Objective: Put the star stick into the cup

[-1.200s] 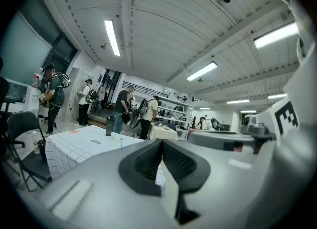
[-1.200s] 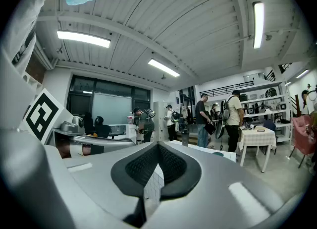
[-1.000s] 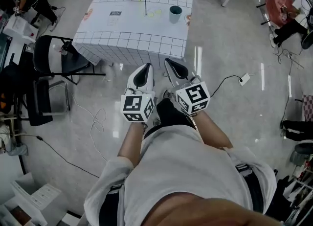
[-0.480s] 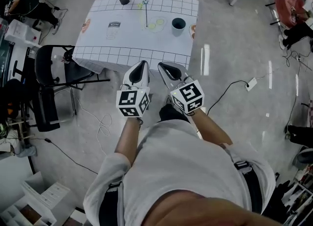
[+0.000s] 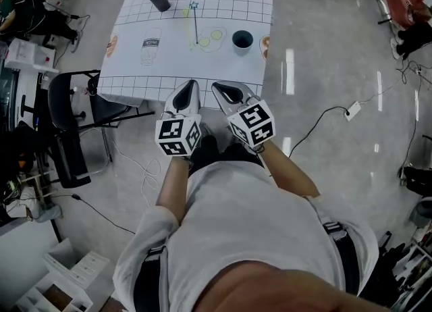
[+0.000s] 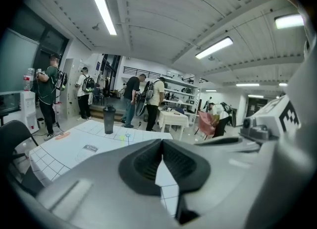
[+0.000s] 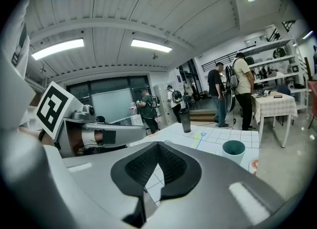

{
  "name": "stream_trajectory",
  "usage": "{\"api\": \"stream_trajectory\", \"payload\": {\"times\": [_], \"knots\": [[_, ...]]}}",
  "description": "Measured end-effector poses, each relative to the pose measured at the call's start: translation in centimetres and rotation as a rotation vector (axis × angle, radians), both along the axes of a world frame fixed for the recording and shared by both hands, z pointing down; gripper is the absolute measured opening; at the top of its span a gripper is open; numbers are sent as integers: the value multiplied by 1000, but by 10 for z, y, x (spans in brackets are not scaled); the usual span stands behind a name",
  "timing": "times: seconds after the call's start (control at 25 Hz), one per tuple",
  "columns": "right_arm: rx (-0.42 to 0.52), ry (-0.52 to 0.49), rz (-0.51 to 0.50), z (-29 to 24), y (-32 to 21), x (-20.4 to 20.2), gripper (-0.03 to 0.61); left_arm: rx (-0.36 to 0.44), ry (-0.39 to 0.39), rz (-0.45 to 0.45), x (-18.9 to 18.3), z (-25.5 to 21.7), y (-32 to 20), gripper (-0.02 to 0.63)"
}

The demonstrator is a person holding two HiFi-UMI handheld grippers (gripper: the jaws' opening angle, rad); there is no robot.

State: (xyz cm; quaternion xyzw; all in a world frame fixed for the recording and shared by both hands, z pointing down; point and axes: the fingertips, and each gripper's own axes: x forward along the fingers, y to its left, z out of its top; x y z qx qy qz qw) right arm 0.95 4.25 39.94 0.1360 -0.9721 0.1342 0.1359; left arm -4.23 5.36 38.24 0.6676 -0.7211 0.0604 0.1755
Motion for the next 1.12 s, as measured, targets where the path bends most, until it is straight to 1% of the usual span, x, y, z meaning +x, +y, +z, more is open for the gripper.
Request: {"api": "stream_trajectory", "payload": {"times": [0.16, 0.32, 0.56, 0.76, 0.92, 1.12], "knots": [[-23, 43, 6, 12, -20, -19, 0, -13, 13, 20, -18, 13, -21, 3], [-31, 111, 22, 28, -49, -52, 0, -23, 33, 53, -48, 26, -51, 3], [-81, 172, 61, 47, -91, -115, 0, -52, 73, 105, -111, 43, -95, 3], [-132, 252, 112, 78, -132, -173, 0, -99, 122, 164, -163, 72, -128, 3], [-160, 342, 148, 105, -160, -209, 0, -140, 149, 209, -202, 97, -150, 3], [-197, 459, 190, 133, -196, -237, 0, -190, 181, 264, -232, 124, -170, 3]]}}
